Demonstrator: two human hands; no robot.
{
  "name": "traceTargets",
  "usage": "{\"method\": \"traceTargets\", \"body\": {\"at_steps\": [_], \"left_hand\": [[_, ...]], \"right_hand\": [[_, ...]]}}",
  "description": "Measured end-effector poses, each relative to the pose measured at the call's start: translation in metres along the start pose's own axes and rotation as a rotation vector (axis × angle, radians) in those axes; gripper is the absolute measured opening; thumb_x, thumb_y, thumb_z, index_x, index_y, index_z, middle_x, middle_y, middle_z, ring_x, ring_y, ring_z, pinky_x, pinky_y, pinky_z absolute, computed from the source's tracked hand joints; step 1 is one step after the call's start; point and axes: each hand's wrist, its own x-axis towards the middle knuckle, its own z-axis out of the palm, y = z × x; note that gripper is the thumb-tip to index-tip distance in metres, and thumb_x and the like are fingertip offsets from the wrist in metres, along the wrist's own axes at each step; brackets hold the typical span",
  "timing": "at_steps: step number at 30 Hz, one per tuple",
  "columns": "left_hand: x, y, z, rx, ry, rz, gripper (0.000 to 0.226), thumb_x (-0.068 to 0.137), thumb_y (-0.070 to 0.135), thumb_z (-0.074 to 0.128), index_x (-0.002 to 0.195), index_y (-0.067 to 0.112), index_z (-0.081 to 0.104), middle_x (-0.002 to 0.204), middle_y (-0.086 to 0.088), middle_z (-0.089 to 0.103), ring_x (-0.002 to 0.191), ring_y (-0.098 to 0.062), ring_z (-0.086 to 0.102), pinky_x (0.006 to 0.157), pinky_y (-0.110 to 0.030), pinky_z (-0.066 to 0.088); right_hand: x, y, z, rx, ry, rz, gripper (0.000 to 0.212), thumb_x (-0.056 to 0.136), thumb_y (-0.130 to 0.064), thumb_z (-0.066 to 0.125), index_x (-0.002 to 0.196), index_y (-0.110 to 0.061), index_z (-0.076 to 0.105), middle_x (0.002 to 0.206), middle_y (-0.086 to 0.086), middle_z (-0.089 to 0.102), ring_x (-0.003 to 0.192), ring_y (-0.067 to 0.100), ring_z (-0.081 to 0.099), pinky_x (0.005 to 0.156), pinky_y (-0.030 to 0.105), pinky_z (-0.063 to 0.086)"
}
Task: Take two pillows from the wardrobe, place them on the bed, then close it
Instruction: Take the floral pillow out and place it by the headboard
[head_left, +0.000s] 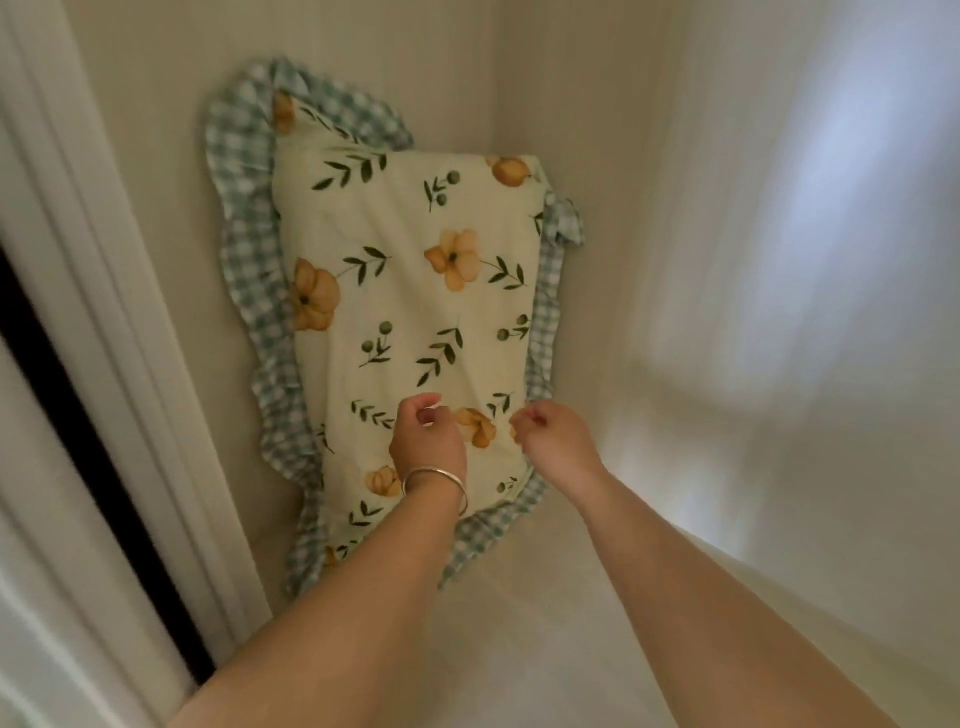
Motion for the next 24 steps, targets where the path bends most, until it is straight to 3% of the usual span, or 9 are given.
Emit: {"method": "traceTargets", "body": {"at_steps": [2, 7, 11, 13, 15, 17, 20, 22, 24], "left_hand": [[0.007, 0.009, 0.005, 0.008, 0.019, 0.034, 0.020, 0.087, 0.010, 0.048, 0.098, 0.017, 0.063, 0.090, 0.001, 0.057, 0.084, -0.020, 0.055, 0.074, -0.026, 0.041], [0.035, 0.020, 0.014, 0.086, 0.076, 0.048, 0.023, 0.088, 0.016, 0.048, 0.109, 0.022, 0.055, 0.088, 0.008, 0.057, 0.080, -0.019, 0.056, 0.077, -0.033, 0.047], [0.067, 0.008, 0.011, 0.122, 0.235, 0.027, 0.049, 0.082, 0.029, 0.063, 0.126, 0.018, 0.044, 0.116, 0.000, 0.054, 0.103, -0.024, 0.057, 0.088, -0.040, 0.049], [0.084, 0.003, 0.006, 0.182, 0.360, 0.078, 0.063, 0.078, 0.036, 0.067, 0.132, 0.017, 0.041, 0.133, -0.008, 0.043, 0.119, -0.028, 0.048, 0.097, -0.044, 0.043], [0.099, 0.000, 0.000, 0.212, 0.450, 0.096, 0.074, 0.076, 0.045, 0.067, 0.137, 0.017, 0.036, 0.140, -0.012, 0.035, 0.126, -0.031, 0.039, 0.103, -0.047, 0.037], [0.113, -0.004, -0.007, 0.212, 0.489, 0.066, 0.084, 0.073, 0.055, 0.065, 0.141, 0.019, 0.029, 0.145, -0.013, 0.028, 0.131, -0.032, 0.033, 0.106, -0.050, 0.034], [0.134, -0.023, -0.024, 0.207, 0.429, -0.017, 0.101, 0.067, 0.065, 0.064, 0.146, 0.021, 0.020, 0.150, -0.013, 0.023, 0.137, -0.033, 0.026, 0.111, -0.052, 0.027], [0.142, -0.043, -0.034, 0.186, 0.347, -0.021, 0.117, 0.050, 0.081, 0.061, 0.144, 0.021, 0.025, 0.145, -0.012, 0.039, 0.131, -0.034, 0.039, 0.108, -0.053, 0.033], [0.143, -0.058, -0.039, 0.146, 0.249, -0.073, 0.118, 0.042, 0.084, 0.059, 0.139, 0.023, 0.031, 0.136, -0.010, 0.051, 0.121, -0.034, 0.050, 0.103, -0.053, 0.039]], "right_hand": [[0.019, -0.017, 0.003, 0.064, 0.007, -0.023, 0.023, 0.092, -0.025, 0.047, 0.099, -0.013, 0.066, 0.093, 0.003, 0.067, 0.088, 0.022, 0.063, 0.071, 0.029, 0.048], [0.058, -0.030, 0.005, 0.107, 0.012, -0.056, 0.022, 0.093, -0.026, 0.045, 0.104, -0.017, 0.062, 0.101, 0.002, 0.067, 0.084, 0.017, 0.059, 0.063, 0.025, 0.041], [0.094, -0.011, 0.001, 0.153, -0.016, 0.001, 0.028, 0.094, -0.026, 0.046, 0.118, -0.015, 0.055, 0.091, -0.005, 0.058, 0.066, 0.005, 0.051, 0.055, 0.022, 0.038], [0.115, -0.003, 0.000, 0.219, -0.028, 0.067, 0.037, 0.092, -0.029, 0.050, 0.126, -0.015, 0.048, 0.098, -0.003, 0.058, 0.076, 0.009, 0.055, 0.070, 0.028, 0.047], [0.138, 0.005, -0.001, 0.307, -0.015, 0.128, 0.050, 0.088, -0.033, 0.056, 0.132, -0.014, 0.043, 0.122, 0.006, 0.057, 0.102, 0.020, 0.059, 0.092, 0.039, 0.049], [0.157, 0.009, 0.001, 0.367, -0.020, 0.147, 0.059, 0.084, -0.035, 0.061, 0.135, -0.013, 0.040, 0.130, 0.008, 0.055, 0.113, 0.026, 0.057, 0.096, 0.041, 0.048], [0.175, 0.011, 0.011, 0.395, -0.081, 0.114, 0.059, 0.082, -0.032, 0.068, 0.131, -0.012, 0.044, 0.121, 0.000, 0.057, 0.112, 0.025, 0.058, 0.089, 0.033, 0.047], [0.184, 0.013, 0.018, 0.461, -0.136, 0.110, 0.063, 0.079, -0.035, 0.071, 0.133, -0.016, 0.043, 0.121, -0.002, 0.057, 0.115, 0.024, 0.055, 0.091, 0.033, 0.045], [0.189, 0.019, 0.026, 0.512, -0.197, 0.090, 0.071, 0.077, -0.040, 0.072, 0.138, -0.021, 0.039, 0.126, -0.006, 0.054, 0.119, 0.020, 0.052, 0.095, 0.033, 0.043]]}}
